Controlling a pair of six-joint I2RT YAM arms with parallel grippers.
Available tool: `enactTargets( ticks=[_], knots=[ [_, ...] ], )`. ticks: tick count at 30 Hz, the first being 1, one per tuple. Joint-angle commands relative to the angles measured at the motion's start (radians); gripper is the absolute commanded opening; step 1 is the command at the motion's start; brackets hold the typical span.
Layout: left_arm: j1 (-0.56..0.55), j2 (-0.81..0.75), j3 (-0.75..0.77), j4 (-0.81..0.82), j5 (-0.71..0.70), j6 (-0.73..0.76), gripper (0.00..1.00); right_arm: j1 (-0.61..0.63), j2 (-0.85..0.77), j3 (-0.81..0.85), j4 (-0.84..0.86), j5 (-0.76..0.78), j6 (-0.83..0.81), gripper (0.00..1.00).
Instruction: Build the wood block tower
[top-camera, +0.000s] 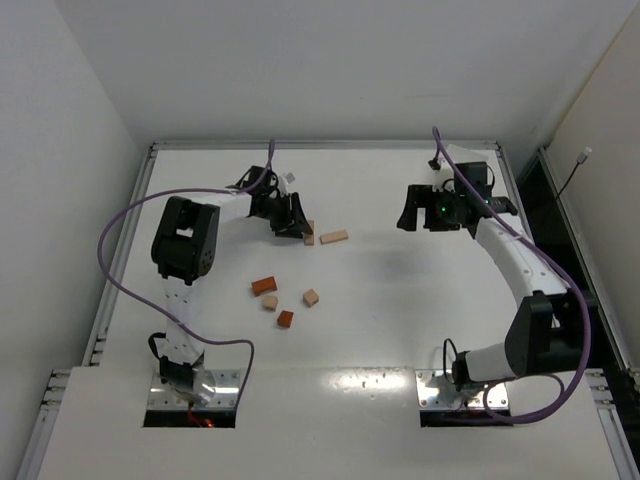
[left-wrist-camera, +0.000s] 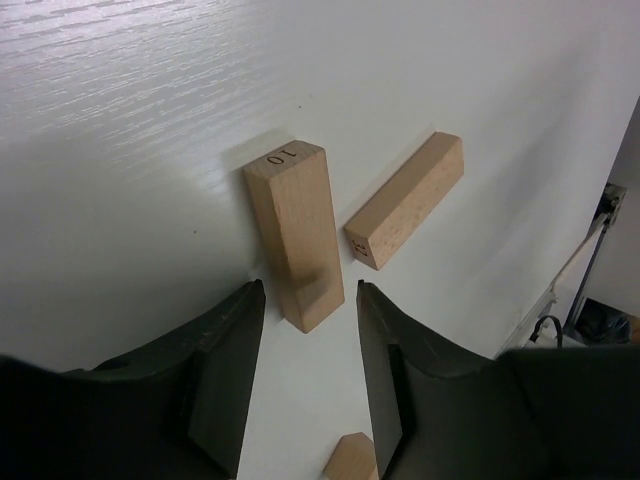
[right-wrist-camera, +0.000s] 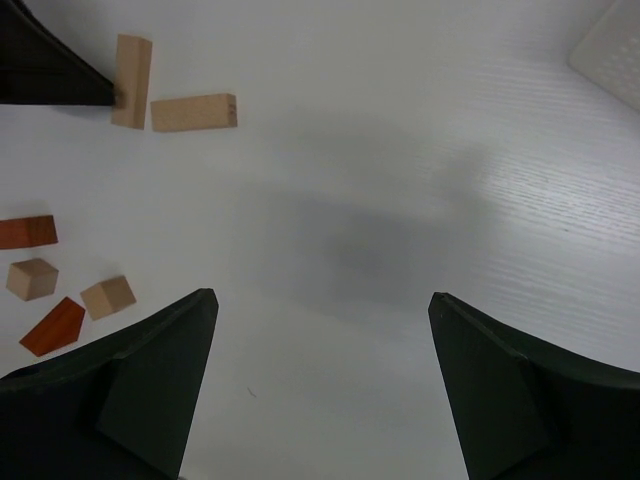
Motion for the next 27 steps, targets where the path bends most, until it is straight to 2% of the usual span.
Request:
enactTargets(
  ticks=[1, 5, 7, 9, 10, 14, 15, 16, 18, 21, 24, 25, 27],
  knots=[
    [0.029, 0.026, -0.014, -0.053, -0.116, 0.039, 0.41, 0.017, 0.013, 0.023, 0.019, -0.077, 0.011, 0.85],
    [0.049, 0.006, -0.023, -0.062, -0.125, 0.062, 0.46, 0.041, 0.023, 0.023, 0.029, -0.077, 0.020, 0.85],
    [0.058, -0.021, -0.023, -0.074, -0.125, 0.085, 0.46, 0.077, 0.033, 0.013, 0.029, -0.019, 0.020, 0.79],
    [0.058, -0.050, -0.023, -0.092, -0.156, 0.110, 0.46, 0.118, 0.033, 0.012, 0.029, 0.122, 0.020, 0.66],
    [0.058, -0.091, -0.023, -0.108, -0.167, 0.133, 0.46, 0.162, 0.033, 0.012, 0.029, 0.158, 0.020, 0.53],
    [0.058, -0.234, -0.063, -0.117, -0.304, 0.165, 0.47, 0.285, 0.077, 0.022, 0.029, 0.354, -0.008, 0.20],
    [0.058, -0.263, -0.063, -0.126, -0.382, 0.165, 0.47, 0.310, 0.091, 0.049, 0.029, 0.412, -0.008, 0.18],
    [0.058, -0.289, -0.072, -0.126, -0.419, 0.165, 0.47, 0.331, 0.124, 0.063, 0.018, 0.437, -0.008, 0.09],
    [0.058, -0.359, -0.072, -0.149, -0.547, 0.165, 0.47, 0.373, 0.172, 0.100, 0.007, 0.477, 0.029, 0.05],
    [0.058, -0.424, -0.083, -0.160, -0.682, 0.179, 0.49, 0.373, 0.285, 0.155, -0.002, 0.436, 0.113, 0.00],
    [0.067, -0.463, -0.083, -0.160, -0.753, 0.190, 0.62, 0.391, 0.393, 0.225, -0.011, 0.387, 0.181, 0.00],
    [0.067, -0.481, -0.083, -0.160, -0.765, 0.200, 0.73, 0.391, 0.416, 0.242, -0.022, 0.373, 0.190, 0.00],
    [0.079, -0.491, -0.095, -0.160, -0.774, 0.200, 0.83, 0.402, 0.483, 0.298, -0.039, 0.356, 0.218, 0.00]
  ],
)
